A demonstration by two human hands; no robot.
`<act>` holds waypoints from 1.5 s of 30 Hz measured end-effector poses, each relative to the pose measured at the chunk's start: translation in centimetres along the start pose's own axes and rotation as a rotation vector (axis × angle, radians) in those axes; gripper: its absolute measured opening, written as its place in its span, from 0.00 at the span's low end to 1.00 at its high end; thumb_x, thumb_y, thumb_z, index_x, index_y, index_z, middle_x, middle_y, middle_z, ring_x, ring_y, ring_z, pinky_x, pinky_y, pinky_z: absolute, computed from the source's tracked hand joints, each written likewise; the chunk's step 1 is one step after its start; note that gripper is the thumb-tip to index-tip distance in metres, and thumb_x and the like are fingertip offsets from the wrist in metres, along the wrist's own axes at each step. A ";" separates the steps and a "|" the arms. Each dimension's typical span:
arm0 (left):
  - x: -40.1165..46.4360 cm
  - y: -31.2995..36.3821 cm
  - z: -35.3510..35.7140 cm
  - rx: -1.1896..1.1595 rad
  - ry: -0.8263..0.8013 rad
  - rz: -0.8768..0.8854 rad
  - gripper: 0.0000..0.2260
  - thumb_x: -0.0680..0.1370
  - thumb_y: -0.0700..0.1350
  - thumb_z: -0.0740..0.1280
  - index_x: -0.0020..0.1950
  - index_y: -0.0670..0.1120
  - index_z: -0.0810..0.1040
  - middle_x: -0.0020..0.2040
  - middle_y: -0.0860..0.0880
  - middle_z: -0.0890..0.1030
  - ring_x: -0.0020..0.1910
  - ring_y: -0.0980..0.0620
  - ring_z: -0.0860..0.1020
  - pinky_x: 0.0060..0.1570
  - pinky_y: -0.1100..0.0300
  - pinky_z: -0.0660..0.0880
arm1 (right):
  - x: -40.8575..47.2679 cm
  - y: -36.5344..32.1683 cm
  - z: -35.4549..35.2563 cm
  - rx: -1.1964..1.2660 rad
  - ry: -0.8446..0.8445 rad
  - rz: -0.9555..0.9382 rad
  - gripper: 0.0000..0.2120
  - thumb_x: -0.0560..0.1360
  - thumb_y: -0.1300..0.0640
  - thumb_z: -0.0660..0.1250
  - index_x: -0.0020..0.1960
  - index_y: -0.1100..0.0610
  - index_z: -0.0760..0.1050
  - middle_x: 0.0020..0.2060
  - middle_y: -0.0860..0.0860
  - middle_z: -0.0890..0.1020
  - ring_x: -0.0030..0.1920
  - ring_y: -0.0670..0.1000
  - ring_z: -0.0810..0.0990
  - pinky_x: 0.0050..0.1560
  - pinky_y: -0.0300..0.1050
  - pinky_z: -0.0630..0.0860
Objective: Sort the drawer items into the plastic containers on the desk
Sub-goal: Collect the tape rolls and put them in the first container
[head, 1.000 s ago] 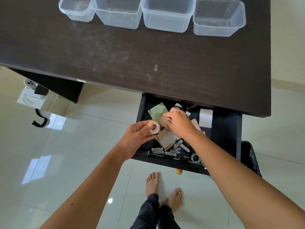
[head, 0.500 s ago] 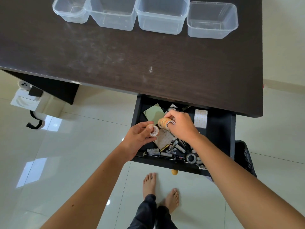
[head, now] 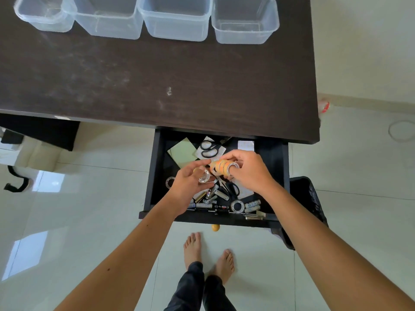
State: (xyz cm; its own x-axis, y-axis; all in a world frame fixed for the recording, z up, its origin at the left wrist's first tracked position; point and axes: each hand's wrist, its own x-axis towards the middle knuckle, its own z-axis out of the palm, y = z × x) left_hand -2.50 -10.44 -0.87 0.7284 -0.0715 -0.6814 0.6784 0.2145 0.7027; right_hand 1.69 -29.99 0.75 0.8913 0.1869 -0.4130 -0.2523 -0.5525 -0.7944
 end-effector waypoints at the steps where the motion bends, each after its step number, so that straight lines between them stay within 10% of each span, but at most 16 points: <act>1: 0.1 -0.1 0.4 -0.006 0.007 -0.004 0.11 0.87 0.39 0.60 0.63 0.45 0.82 0.66 0.36 0.80 0.61 0.36 0.83 0.59 0.48 0.83 | -0.1 0.3 -0.3 0.017 0.012 0.009 0.11 0.76 0.61 0.76 0.53 0.46 0.86 0.48 0.46 0.88 0.44 0.47 0.88 0.48 0.51 0.87; 9: -0.1 0.0 2.9 -0.119 -0.173 -0.070 0.19 0.82 0.46 0.69 0.70 0.38 0.75 0.66 0.38 0.82 0.64 0.43 0.83 0.66 0.46 0.79 | -1.6 1.2 -1.0 -0.003 -0.004 0.032 0.14 0.75 0.62 0.74 0.54 0.47 0.88 0.45 0.41 0.88 0.45 0.45 0.87 0.45 0.37 0.82; 21: 0.8 -0.5 2.3 -0.082 -0.222 -0.064 0.18 0.81 0.38 0.70 0.70 0.36 0.75 0.67 0.33 0.80 0.64 0.38 0.82 0.62 0.47 0.81 | -2.5 1.5 -1.6 0.132 -0.073 0.118 0.16 0.75 0.59 0.74 0.60 0.43 0.84 0.53 0.44 0.85 0.51 0.49 0.87 0.56 0.46 0.84; 29: 0.6 0.0 1.6 -0.157 -0.203 -0.045 0.23 0.76 0.44 0.74 0.68 0.35 0.76 0.61 0.36 0.82 0.59 0.43 0.85 0.58 0.49 0.83 | -2.3 -0.3 -1.0 0.138 -0.028 0.143 0.12 0.76 0.65 0.72 0.56 0.52 0.83 0.47 0.50 0.85 0.30 0.53 0.86 0.30 0.43 0.80; 40: 1.1 0.4 0.8 -0.239 -0.225 -0.036 0.19 0.77 0.33 0.72 0.68 0.38 0.77 0.64 0.34 0.80 0.58 0.40 0.84 0.59 0.50 0.83 | -1.2 -0.9 -1.4 0.157 -0.106 0.130 0.15 0.80 0.61 0.70 0.63 0.48 0.83 0.46 0.53 0.88 0.44 0.53 0.89 0.56 0.52 0.86; 45: 1.2 0.5 0.4 -0.260 -0.240 -0.056 0.25 0.74 0.38 0.75 0.70 0.37 0.77 0.67 0.34 0.81 0.63 0.36 0.83 0.64 0.45 0.80 | -1.4 -0.6 -1.2 0.195 -0.171 0.091 0.17 0.84 0.59 0.68 0.71 0.50 0.80 0.65 0.50 0.81 0.50 0.52 0.90 0.64 0.54 0.83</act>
State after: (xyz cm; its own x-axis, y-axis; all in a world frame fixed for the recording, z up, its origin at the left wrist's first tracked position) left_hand -1.26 -10.83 -1.27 0.7134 -0.3104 -0.6283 0.6935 0.4420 0.5690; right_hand 1.04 -30.93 2.40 0.7892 0.2877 -0.5426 -0.4109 -0.4093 -0.8146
